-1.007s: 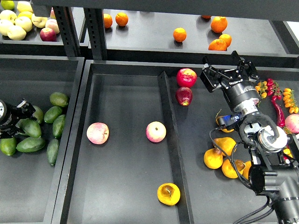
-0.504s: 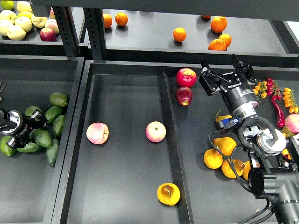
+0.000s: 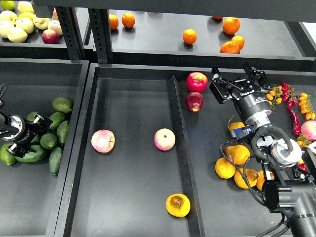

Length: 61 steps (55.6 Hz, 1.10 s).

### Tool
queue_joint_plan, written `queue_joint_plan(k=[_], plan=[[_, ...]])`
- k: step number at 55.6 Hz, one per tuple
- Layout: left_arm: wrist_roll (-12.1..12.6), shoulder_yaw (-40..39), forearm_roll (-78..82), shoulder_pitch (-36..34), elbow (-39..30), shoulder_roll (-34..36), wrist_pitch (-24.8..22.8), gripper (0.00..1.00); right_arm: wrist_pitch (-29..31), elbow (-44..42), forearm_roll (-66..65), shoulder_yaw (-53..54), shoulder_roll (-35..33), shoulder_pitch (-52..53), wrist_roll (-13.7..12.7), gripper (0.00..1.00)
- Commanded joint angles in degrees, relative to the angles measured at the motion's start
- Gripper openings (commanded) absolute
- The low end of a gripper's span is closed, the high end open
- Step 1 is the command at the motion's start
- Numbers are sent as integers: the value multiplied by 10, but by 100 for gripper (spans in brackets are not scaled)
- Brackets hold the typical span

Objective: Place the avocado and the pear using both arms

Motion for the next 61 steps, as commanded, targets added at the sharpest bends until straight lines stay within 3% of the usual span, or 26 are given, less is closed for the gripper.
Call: queue_joint_plan(k=[1,9,17,25,33,40,49,61], plan=[[0,-160,-5,17,-19,4,0,98,1,0,0,-1,0,-10,-1,100],[0,-323,-12,60,-51,-2,0,98,2,-3,0,-1,0,-22,-3,100],[0,-433,-50,116,-124,-10,0,98,15,-1,-1,-3,0,-50,-3,100],[0,-523,-103,177,-211,-14,0,98,75,-1,-2,-20,0,-81,-3,100],[0,-598,-145,241,-292,-36,0,99,149,-10,-4,-31,0,-107,-3,100],[0,-652,-171,289,-347,-69,0,99,174,-26,-5,-49,0,-121,-3,100],[0,-714,-182,367,-417,-171,0,99,196,-38,-5,-61,0,-159,1,100],[0,-724,-182,475,-510,-191,0,99,246,-54,-6,-65,0,-197,-1,100]])
